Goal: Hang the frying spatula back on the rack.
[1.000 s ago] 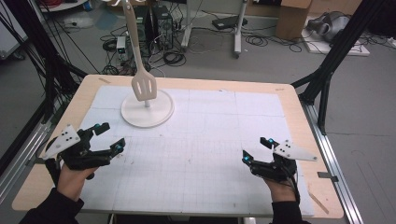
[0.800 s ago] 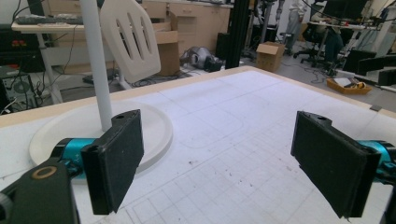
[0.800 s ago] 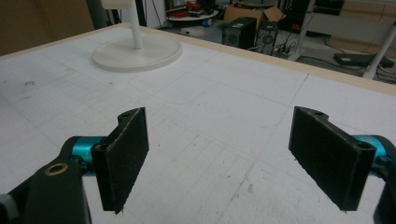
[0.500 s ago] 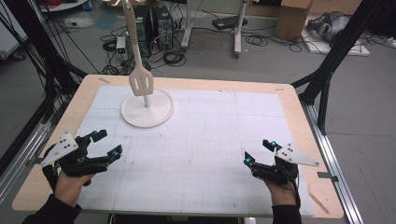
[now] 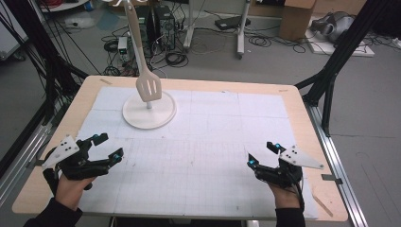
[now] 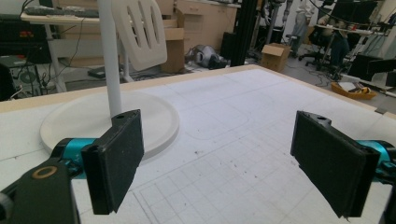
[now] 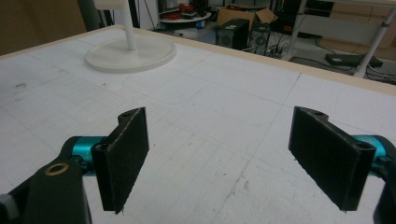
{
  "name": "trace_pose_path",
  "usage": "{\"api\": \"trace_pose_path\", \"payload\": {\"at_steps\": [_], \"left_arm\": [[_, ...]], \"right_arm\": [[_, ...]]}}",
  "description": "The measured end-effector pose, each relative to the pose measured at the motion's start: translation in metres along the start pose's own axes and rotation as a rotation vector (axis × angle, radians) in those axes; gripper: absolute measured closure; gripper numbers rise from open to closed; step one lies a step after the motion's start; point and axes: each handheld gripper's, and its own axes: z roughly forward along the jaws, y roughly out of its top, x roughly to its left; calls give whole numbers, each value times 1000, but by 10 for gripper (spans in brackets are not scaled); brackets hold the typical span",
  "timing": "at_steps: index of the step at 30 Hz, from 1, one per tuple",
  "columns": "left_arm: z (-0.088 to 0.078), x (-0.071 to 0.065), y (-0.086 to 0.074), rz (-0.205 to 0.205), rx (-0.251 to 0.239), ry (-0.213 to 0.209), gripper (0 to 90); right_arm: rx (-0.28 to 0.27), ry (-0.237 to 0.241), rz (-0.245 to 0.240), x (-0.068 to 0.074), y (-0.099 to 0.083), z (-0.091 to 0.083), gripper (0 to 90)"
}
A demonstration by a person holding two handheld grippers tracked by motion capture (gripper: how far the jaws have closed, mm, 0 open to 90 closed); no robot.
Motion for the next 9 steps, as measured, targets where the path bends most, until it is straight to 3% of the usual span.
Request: {"api": "trace_pose_path", "payload": {"at_steps": [9], "left_arm": [[0,3,-2,-14,-1,7,177]], "right_arm": [[2,1,-2,-1,-1,1,192]]}}
